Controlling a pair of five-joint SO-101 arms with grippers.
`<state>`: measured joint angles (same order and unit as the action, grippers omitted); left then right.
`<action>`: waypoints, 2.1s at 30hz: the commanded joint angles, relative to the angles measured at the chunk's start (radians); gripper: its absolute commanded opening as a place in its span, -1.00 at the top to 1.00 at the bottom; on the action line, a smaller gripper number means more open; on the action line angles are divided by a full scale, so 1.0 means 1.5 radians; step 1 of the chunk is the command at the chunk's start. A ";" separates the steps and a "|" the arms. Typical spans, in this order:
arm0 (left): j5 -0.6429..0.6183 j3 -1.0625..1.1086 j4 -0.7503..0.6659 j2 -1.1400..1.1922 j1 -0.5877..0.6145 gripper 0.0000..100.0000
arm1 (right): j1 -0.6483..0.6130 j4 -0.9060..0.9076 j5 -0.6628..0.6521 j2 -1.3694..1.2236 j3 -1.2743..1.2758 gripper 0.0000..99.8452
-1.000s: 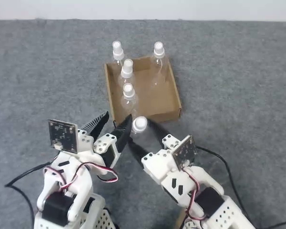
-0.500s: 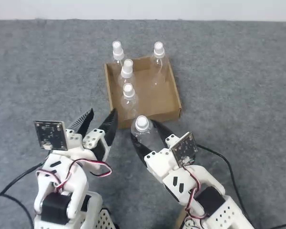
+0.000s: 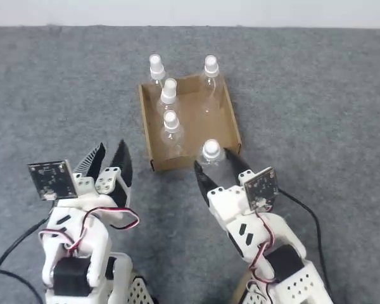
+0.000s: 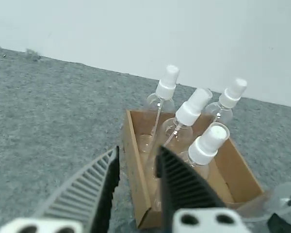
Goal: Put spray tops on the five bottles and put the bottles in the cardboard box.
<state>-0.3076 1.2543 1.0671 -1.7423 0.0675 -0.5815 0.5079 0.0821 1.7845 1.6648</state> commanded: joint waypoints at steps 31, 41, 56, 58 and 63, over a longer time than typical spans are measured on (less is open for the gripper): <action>0.166 0.197 -0.256 -0.004 0.003 0.98 | 0.114 0.004 -0.010 0.021 -0.086 0.82; 0.166 0.215 -0.279 -0.004 0.003 0.98 | 0.110 0.077 -0.012 0.016 -0.192 0.82; 0.166 0.215 -0.279 -0.004 0.001 0.98 | 0.110 0.077 -0.013 0.007 -0.273 0.82; 0.166 0.215 -0.279 -0.004 0.000 0.98 | 0.110 0.077 -0.013 -0.018 -0.292 0.82; 0.166 0.215 -0.280 -0.004 0.000 0.98 | 0.110 0.070 -0.007 -0.117 -0.352 0.82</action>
<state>-0.0683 1.5842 0.6836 -1.7269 0.0675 -0.4235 0.6214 0.0760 1.6863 1.2413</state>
